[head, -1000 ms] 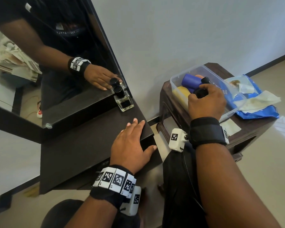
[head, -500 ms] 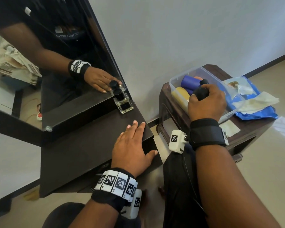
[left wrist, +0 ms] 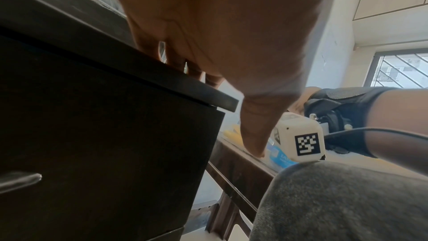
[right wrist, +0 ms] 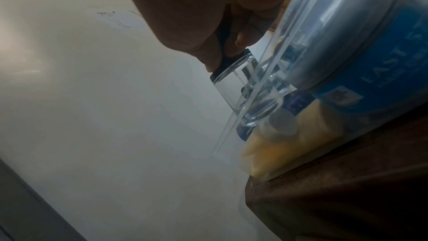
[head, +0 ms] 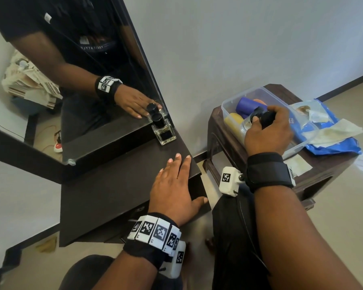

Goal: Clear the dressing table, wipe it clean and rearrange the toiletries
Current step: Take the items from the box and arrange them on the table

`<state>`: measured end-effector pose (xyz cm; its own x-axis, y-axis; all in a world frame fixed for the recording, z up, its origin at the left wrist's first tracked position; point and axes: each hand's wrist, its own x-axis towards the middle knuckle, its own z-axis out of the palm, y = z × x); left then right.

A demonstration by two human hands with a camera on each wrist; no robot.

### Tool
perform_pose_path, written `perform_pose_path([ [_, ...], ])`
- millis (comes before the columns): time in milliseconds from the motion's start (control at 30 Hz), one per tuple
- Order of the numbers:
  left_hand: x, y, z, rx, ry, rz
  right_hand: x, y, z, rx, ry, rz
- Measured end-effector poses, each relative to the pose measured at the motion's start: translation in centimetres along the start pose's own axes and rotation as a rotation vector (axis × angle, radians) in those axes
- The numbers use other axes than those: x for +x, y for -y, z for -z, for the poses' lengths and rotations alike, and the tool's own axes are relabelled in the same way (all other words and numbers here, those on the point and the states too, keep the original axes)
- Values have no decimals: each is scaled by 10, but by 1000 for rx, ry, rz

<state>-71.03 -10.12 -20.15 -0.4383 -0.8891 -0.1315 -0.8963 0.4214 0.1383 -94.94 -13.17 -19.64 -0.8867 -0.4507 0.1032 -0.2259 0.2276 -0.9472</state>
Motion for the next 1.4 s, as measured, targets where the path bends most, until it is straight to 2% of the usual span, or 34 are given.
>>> perform_pose_path([
  [200,1,2,5,-39,20,9,-5,10,1,92,-70,248],
  [300,3,11,19,-196,7,12,-20,24,0,137,-95,410],
  [400,6,18,32,-525,-187,40,-52,43,-3,190,-10,560],
  [467,5,21,39,-599,-346,41,-79,54,-5,248,113,617],
  [533,4,25,44,-632,-435,37,-104,61,-5,312,276,607],
  [667,-6,40,48,-676,-529,56,-138,68,-9,390,648,567],
  [800,-21,51,42,-697,-563,110,-145,63,-18,290,856,628],
  [967,-34,52,29,-790,-477,177,-137,59,-21,100,952,667],
  [1133,-30,46,27,-826,-450,189,-129,46,-26,112,983,649],
  [1300,-9,39,32,-958,-512,236,-111,34,-31,265,969,423],
  [1400,5,35,35,-1083,-481,267,-107,26,-36,321,1013,353],
])
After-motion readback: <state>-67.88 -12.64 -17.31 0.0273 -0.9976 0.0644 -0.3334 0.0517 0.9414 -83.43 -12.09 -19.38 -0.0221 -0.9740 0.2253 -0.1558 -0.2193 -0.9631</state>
